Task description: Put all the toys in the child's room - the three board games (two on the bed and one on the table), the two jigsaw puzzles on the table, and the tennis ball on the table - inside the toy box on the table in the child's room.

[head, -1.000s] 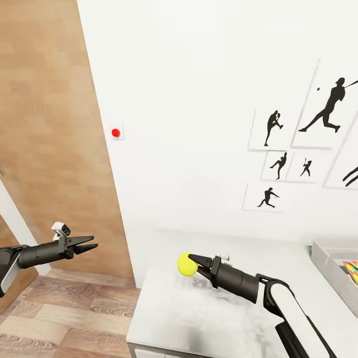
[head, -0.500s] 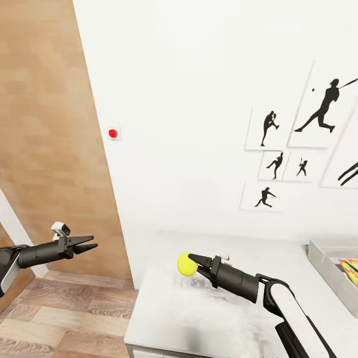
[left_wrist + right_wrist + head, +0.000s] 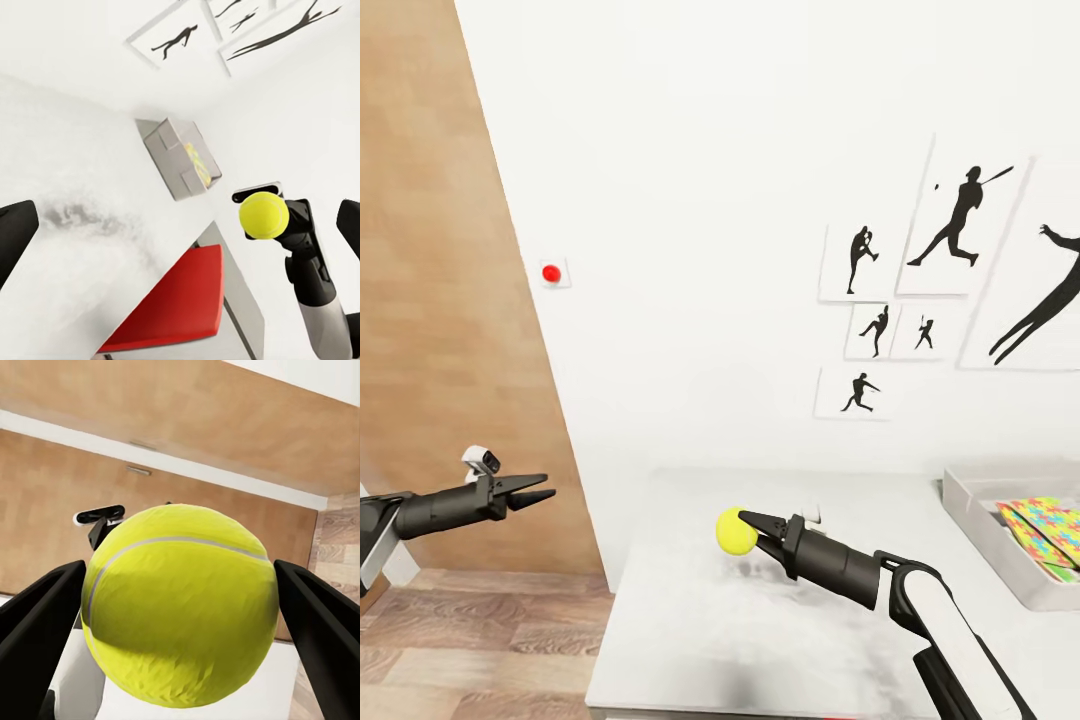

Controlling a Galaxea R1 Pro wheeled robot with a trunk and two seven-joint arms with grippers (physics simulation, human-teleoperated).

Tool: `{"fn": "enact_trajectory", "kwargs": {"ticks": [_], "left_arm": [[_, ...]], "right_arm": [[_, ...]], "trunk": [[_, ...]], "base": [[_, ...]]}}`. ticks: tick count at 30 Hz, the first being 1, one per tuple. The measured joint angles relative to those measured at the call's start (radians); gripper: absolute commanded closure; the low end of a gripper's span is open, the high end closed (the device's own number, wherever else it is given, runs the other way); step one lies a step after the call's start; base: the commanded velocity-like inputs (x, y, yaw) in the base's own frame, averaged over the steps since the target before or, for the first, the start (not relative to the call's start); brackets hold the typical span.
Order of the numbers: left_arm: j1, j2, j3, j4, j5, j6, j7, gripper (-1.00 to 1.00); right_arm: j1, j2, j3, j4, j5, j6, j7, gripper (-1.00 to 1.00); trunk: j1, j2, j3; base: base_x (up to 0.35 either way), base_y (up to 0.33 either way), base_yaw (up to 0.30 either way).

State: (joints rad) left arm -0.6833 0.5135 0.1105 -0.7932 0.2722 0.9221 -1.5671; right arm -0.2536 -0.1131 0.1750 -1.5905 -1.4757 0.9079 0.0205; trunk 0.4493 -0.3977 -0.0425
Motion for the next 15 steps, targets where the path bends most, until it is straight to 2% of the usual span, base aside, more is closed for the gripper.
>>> {"fn": "enact_trajectory", "kwargs": {"ticks": [10, 15], "left_arm": [[0.000, 0.000, 0.002, 0.000, 0.001, -0.002, 0.000, -1.00], [0.000, 0.000, 0.002, 0.000, 0.001, -0.004, 0.000, -1.00]], "right_arm": [[0.000, 0.000, 0.000, 0.000, 0.000, 0.000, 0.000, 1.00], [0.000, 0.000, 0.000, 0.000, 0.000, 0.000, 0.000, 1.00]], "trunk": [[0.000, 0.000, 0.000], [0.000, 0.000, 0.000]], "base": [[0.000, -0.001, -0.003], [-0.031, -0.164, -0.069]]}}
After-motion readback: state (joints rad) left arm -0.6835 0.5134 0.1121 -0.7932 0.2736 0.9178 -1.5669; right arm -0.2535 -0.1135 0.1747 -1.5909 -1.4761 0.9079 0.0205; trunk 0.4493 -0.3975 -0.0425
